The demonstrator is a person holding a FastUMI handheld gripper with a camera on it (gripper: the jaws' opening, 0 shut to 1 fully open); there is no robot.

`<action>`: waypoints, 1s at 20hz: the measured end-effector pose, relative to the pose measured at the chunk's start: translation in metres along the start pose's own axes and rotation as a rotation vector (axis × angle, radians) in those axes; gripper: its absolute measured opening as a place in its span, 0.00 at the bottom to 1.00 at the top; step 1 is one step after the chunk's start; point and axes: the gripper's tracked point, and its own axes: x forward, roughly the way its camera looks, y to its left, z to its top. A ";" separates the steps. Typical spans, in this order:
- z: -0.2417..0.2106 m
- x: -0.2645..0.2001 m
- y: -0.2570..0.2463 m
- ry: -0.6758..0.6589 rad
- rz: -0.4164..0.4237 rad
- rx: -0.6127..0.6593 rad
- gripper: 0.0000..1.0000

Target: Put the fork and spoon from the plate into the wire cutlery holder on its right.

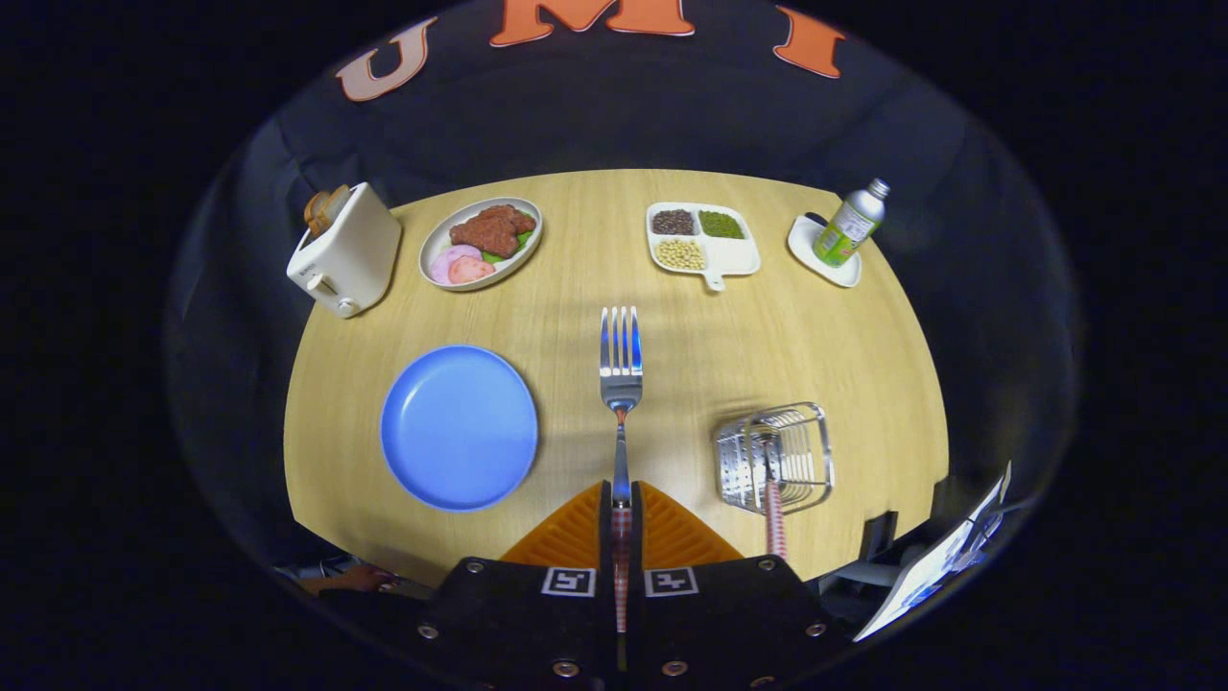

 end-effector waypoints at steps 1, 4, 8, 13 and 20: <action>-0.005 -0.005 -0.012 0.015 -0.005 0.009 0.04; -0.020 -0.017 -0.048 0.084 -0.012 0.009 0.04; -0.028 -0.027 -0.082 0.168 -0.014 -0.022 0.04; -0.050 -0.020 -0.102 0.336 0.062 -0.088 0.04; -0.067 0.001 -0.119 0.520 0.126 -0.142 0.04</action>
